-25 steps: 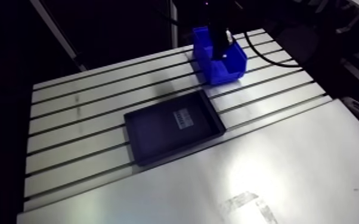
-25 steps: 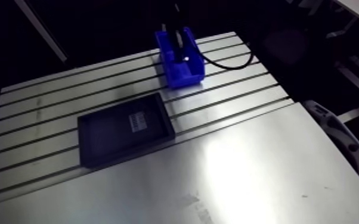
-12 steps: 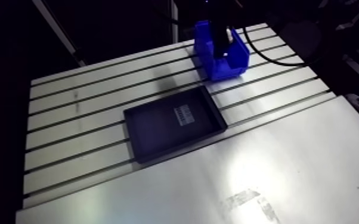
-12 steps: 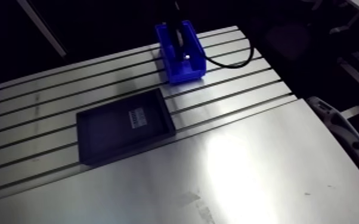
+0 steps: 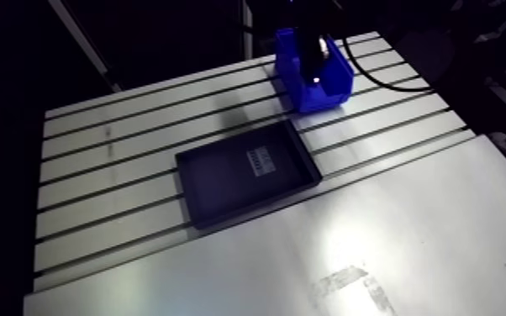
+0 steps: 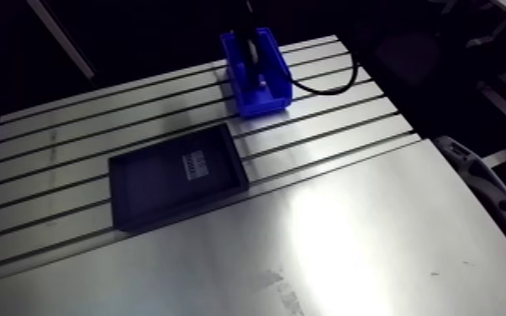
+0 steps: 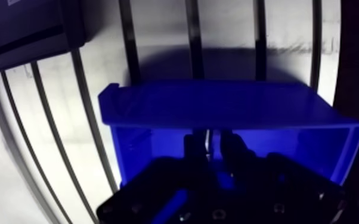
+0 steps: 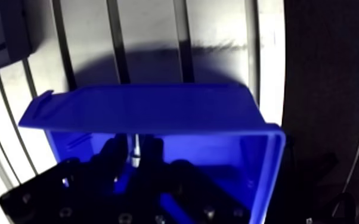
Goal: Pick up the M10 bolt from the tray and put it into the blue bin.
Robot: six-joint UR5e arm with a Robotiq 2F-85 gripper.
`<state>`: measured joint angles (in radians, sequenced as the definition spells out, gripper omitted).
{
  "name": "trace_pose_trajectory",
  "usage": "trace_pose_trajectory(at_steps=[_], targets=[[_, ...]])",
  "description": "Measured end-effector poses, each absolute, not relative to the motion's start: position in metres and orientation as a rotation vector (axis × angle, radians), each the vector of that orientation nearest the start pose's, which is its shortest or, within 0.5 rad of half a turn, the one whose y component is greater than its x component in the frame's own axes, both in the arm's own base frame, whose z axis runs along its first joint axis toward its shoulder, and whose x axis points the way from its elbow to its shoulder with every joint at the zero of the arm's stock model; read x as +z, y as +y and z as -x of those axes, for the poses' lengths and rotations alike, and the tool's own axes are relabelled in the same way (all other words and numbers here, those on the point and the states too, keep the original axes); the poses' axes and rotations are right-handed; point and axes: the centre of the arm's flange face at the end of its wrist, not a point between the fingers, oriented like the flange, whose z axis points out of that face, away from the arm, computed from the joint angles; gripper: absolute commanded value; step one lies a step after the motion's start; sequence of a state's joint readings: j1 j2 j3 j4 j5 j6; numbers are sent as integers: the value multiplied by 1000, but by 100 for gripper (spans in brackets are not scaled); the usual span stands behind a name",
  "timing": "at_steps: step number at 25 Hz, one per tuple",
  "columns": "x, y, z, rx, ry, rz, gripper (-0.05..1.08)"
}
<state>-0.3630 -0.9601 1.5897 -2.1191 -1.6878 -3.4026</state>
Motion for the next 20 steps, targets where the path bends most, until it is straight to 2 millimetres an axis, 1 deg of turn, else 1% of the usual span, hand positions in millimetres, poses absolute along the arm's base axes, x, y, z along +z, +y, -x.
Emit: trace_pose_trajectory(at_steps=[1, 2, 3, 7, 10, 13, 20], targets=[[174, 118, 653, -27, 2221, 2018, 17], [174, 118, 653, -27, 2220, 2020, 7], [175, 118, 653, -25, 2217, 2022, 1], [180, 117, 653, -11, 2211, 2028, 1], [195, 114, 653, 12, 2206, 2041, 1], [218, 111, 652, 31, 2204, 2051, 1], [281, 107, 646, 87, 2215, 2064, 1]])
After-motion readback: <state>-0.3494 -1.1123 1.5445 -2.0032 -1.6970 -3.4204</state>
